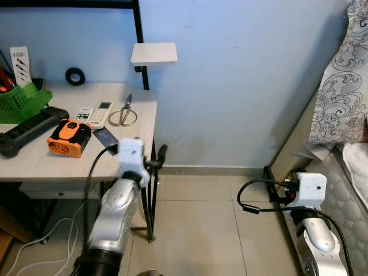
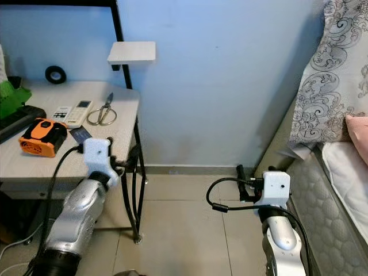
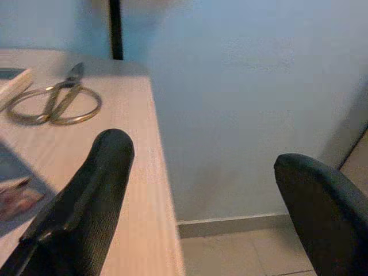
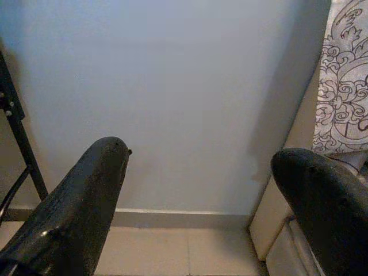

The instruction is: Clean up the room

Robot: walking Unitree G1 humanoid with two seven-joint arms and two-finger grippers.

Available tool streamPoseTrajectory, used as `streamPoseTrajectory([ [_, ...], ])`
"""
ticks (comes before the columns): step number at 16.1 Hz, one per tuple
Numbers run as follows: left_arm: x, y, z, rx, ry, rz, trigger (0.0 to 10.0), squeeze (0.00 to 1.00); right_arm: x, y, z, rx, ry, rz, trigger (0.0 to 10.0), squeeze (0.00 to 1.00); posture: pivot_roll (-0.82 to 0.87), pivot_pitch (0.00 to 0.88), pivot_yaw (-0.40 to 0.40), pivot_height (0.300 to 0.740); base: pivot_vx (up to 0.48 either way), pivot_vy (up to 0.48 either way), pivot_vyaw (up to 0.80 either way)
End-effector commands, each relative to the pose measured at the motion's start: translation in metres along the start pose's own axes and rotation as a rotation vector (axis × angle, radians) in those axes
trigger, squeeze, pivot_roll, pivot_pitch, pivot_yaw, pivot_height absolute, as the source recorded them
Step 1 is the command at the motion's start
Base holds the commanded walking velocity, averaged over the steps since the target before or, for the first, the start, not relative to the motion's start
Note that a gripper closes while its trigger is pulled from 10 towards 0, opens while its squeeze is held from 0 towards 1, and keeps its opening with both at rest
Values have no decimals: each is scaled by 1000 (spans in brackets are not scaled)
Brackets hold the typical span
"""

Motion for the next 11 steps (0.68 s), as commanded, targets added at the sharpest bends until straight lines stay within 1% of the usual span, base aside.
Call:
streamPoseTrajectory([
  [1, 2, 1, 5, -1, -7, 3, 10000, 0, 1, -4, 2, -23, -6, -27, 10000, 153, -37, 0, -18, 740, 0, 0, 0],
  [2, -10, -1, 28, -52, 39, -15, 10000, 0, -3, 0, 23, -26, 1, -39, 10000, 157, -36, 0, -28, 740, 0, 0, 0],
  [3, -15, -6, 32, -83, 67, -33, 10000, 0, -7, 2, 29, -15, 15, -36, 10000, 161, -36, 0, -31, 740, 0, 0, 0],
  [4, -22, -28, 43, -207, 97, -83, 10000, 0, -16, 1, 41, 18, 39, 22, 10000, 165, -48, 0, -34, 740, 0, 0, 0],
  [5, -20, -31, 48, -199, 92, -56, 10000, 0, -22, -10, 49, -8, 71, 8, 10000, 161, -59, 0, -42, 740, 0, 0, 0],
  [6, -14, -27, 51, -195, 85, -51, 10000, 0, -20, -12, 51, -7, 77, 12, 10000, 149, -60, 0, -46, 740, 0, 0, 0],
  [7, -9, -23, 55, -210, 70, -87, 10000, 0, -19, -9, 52, 10, 79, 17, 10000, 149, -59, 0, -51, 740, 0, 0, 0],
  [8, -10, -10, 57, -175, 83, -67, 10000, 0, -18, -6, 51, 24, 80, 14, 10000, 137, -51, 0, -59, 740, 0, 0, 0],
  [10, -8, -17, 53, -173, 82, -52, 10000, 0, -12, -4, 42, 23, 68, -6, 10000, 129, -46, 0, -62, 740, 0, 0, 0],
  [11, -7, -16, 53, -171, 81, -53, 10000, 0, -11, -3, 40, 25, 64, -15, 10000, 129, -44, 0, -61, 740, 0, 0, 0],
])
Point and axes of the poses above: a point about 5 cm out from each wrist's last joint towards the gripper, its own z axis pointing back from the gripper into the wrist, its own x axis along the axis of the wrist's last joint, y = z × x, the point moved 6 cm from there along -z, pointing out of the wrist towards the gripper, and after that the axes turned 3 degrees about z, right-handed, at the moved point
